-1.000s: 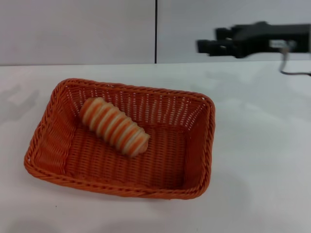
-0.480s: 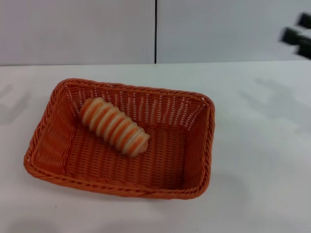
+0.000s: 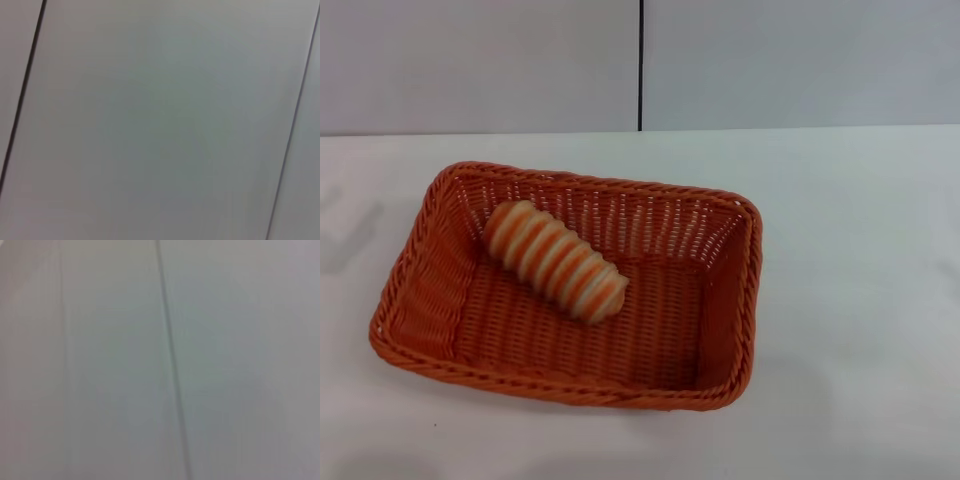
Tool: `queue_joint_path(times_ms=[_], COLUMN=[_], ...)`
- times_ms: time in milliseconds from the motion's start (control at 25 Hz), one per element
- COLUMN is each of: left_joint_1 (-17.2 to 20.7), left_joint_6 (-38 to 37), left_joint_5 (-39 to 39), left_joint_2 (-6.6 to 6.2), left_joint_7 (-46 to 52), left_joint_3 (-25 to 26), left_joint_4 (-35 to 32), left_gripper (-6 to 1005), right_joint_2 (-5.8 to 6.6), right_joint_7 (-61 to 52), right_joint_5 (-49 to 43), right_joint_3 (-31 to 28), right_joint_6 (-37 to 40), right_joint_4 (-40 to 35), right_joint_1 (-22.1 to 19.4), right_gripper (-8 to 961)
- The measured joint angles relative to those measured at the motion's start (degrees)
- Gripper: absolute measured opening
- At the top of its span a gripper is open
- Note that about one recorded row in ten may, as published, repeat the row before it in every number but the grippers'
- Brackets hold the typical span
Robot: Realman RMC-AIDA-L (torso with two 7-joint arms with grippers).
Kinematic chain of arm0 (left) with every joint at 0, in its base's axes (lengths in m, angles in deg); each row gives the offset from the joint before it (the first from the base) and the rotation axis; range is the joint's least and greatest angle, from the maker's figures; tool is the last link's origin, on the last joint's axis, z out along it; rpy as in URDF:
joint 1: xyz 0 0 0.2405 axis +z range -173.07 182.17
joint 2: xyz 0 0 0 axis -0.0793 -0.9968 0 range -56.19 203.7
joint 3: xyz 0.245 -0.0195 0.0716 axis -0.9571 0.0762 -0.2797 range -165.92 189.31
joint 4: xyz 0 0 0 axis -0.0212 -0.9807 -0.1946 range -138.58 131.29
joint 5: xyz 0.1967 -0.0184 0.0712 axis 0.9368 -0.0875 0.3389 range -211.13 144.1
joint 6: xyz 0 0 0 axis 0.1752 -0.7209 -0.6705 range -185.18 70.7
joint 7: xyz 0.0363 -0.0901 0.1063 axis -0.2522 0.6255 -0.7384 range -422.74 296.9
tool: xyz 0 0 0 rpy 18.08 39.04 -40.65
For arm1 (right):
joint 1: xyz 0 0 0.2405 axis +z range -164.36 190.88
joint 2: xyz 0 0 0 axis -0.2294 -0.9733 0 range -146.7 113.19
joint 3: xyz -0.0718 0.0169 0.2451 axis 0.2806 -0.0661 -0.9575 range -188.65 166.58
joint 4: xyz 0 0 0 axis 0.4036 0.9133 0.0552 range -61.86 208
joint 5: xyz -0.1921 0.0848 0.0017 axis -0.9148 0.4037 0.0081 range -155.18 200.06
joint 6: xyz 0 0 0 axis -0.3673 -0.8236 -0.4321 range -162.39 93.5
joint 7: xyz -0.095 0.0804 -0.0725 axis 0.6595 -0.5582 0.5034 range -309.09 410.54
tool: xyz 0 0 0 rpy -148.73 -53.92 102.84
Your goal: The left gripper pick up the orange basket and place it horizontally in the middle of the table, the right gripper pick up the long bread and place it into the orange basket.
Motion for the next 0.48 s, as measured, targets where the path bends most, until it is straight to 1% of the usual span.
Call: queue_joint_path(times_ms=[120, 280, 320, 360, 400, 480], left_joint_1=[0.4, 1.2, 1.4, 1.6, 1.8, 2.4], left_joint_6=[-1.4, -2.3, -2.4, -2.4, -2.5, -2.9], left_joint_5=[0.0, -0.1, -0.1, -0.2, -0.2, -0.2], left_joint_2=[-0.02, 0.02, 0.04, 0.04, 0.04, 0.04], left_joint_7=[-2.8, -6.2, -6.9, -7.3, -7.4, -8.1], left_joint_3=[0.6, 1.6, 1.8, 2.0, 2.0, 2.1], left_joint_4=[2.5, 5.6, 6.5, 7.1, 7.5, 8.3], left_gripper=[655, 654, 654, 654, 655, 655], right_joint_2=[0.18, 0.45, 0.64, 0.73, 0.73, 0.84], right_joint_7=[3.2, 8.8, 11.5, 13.0, 13.0, 15.8], right_joint_5=[1.1, 1.2, 1.0, 0.8, 0.8, 0.7], right_joint_3=[-5.5, -12.2, -15.3, -17.3, -17.3, -20.4], right_joint_6=[4.4, 9.1, 9.8, 10.1, 10.1, 10.4], right_joint_4=[6.0, 14.8, 19.1, 21.4, 21.4, 24.9], right_joint_1=[-0.6, 0.3, 1.2, 1.7, 1.7, 2.5], right_gripper=[725, 725, 725, 725, 725, 725])
